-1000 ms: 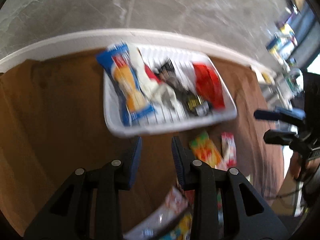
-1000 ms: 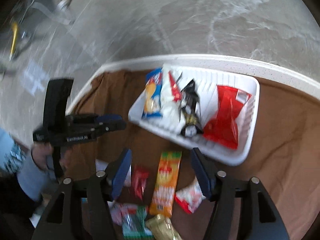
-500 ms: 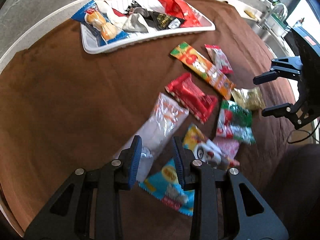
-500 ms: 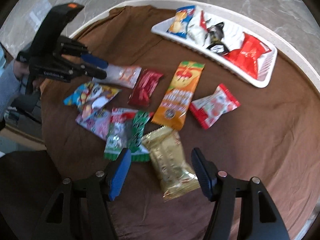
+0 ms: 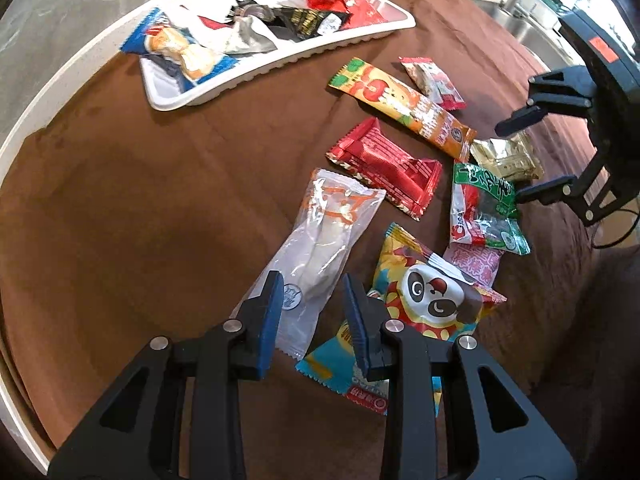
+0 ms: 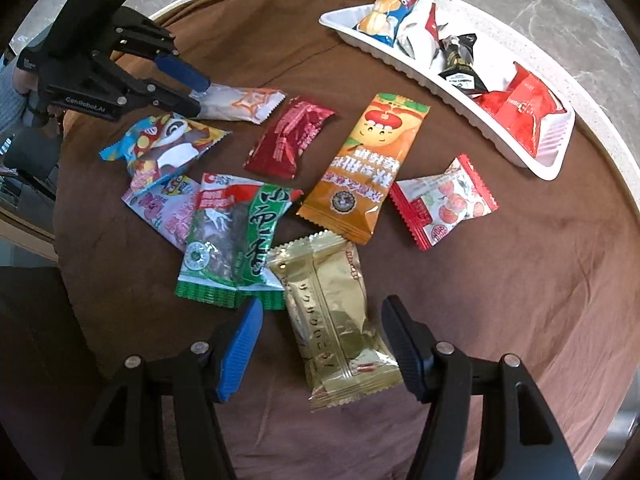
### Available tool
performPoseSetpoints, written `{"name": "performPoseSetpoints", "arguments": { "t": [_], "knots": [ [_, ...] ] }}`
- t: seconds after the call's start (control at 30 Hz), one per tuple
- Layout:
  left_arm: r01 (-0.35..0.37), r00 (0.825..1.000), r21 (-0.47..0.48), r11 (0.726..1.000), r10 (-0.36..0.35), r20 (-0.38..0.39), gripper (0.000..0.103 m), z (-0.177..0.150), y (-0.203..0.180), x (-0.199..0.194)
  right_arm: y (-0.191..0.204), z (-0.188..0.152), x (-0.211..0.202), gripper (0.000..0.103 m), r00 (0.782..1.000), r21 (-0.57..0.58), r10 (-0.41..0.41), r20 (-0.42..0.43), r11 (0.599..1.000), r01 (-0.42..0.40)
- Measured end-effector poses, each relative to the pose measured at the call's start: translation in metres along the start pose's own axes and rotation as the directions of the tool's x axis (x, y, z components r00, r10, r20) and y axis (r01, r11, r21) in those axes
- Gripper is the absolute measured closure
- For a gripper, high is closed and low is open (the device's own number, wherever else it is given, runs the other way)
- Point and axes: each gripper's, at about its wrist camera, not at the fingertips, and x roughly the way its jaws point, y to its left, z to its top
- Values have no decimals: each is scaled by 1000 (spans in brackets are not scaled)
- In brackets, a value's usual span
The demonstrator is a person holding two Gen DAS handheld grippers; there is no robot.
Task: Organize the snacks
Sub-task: 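Grasp the clear packet with the left tool while the right tool grasps the gold packet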
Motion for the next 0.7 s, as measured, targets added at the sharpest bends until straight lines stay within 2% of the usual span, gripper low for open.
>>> {"name": "performPoseSetpoints", "arguments": {
  "t": [0.17,0.4,0.5,0.53,0.7],
  "knots": [
    [-1,1000,26,1000,2,-18,74,4,-1,6,-2,1,8,37,1000,-1,0,-21,1000,0],
    [11,1000,41,999,-10,-27,74,7,2,12,-6,-1,8,40,1000,-1,-1,-7,1000,1],
    [19,999,55,998,-17,-27,74,8,1,15,-7,-2,7,55,1000,-12,-26,-3,1000,25],
    [21,1000,64,998,-19,-24,74,7,0,15,-10,-2,6,64,1000,-7,-23,-2,1000,23],
    [48,999,49,998,-47,-16,75,9,3,15,-22,-2,6,67,1000,33,11,7,999,-11]
  ]
}}
